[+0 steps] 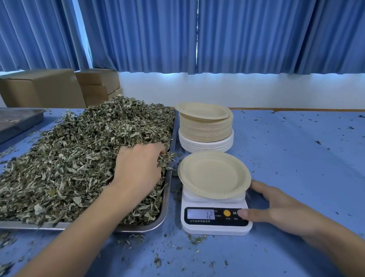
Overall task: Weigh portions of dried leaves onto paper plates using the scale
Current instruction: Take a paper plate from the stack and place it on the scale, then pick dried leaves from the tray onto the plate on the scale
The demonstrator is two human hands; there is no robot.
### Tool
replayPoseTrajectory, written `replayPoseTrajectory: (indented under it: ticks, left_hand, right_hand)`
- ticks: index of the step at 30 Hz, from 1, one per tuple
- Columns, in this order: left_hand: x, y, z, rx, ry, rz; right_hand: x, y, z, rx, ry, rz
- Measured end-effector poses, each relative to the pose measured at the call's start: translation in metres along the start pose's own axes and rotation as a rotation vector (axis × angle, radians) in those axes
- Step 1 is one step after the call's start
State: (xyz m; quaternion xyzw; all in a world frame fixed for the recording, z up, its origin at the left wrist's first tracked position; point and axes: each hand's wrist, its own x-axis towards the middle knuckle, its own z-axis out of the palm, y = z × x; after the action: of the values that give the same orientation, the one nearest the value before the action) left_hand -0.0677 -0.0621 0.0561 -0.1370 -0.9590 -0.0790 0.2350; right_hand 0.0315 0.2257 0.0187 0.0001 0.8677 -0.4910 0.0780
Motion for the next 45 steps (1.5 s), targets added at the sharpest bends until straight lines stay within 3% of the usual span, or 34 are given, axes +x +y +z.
replayPoseTrajectory:
  ticks: [13,20,23,26,32,35,37,39,42,43,45]
  left_hand:
    - [0.000,-0.003,-0.001,-0.078,0.057,-0.017]
    - [0.006,-0.002,-0.017,-0.113,0.033,-0.059]
    - [0.014,0.010,-0.023,-0.334,0.075,-0.062]
    - [0.023,0.029,-0.023,-0.525,-0.028,-0.010]
    - [0.038,0.060,-0.002,-0.560,-0.295,0.090]
    - [0.041,0.052,-0.002,-0.696,-0.432,0.086]
    - [0.044,0.039,-0.008,-0.789,-0.449,0.064]
    - [0.045,0.025,-0.014,-0.826,-0.349,0.019]
    - [0.046,0.001,-0.019,-0.476,-0.034,-0.079]
    - [0.045,-0.006,-0.019,-0.284,-0.001,-0.117]
    - [0.043,-0.018,-0.017,-0.011,-0.095,-0.197]
  right_hand:
    - [0.003,0.004,-0.009,0.226,-0.047,0.077]
    - [0.043,0.007,-0.036,0.565,0.450,0.178]
    - [0.061,0.000,-0.043,0.581,0.565,0.141]
    - [0.072,0.004,-0.044,0.574,0.658,0.104]
    - [0.080,0.030,-0.032,0.512,0.750,0.094]
    - [0.081,0.034,-0.031,0.477,0.748,0.055]
    - [0.081,0.036,-0.032,0.468,0.750,0.050]
    - [0.081,0.037,-0.032,0.462,0.747,0.048]
    - [0.081,0.037,-0.031,0.447,0.748,0.038]
    - [0.081,0.037,-0.031,0.438,0.747,0.034]
    - [0.081,0.037,-0.029,0.423,0.745,0.025]
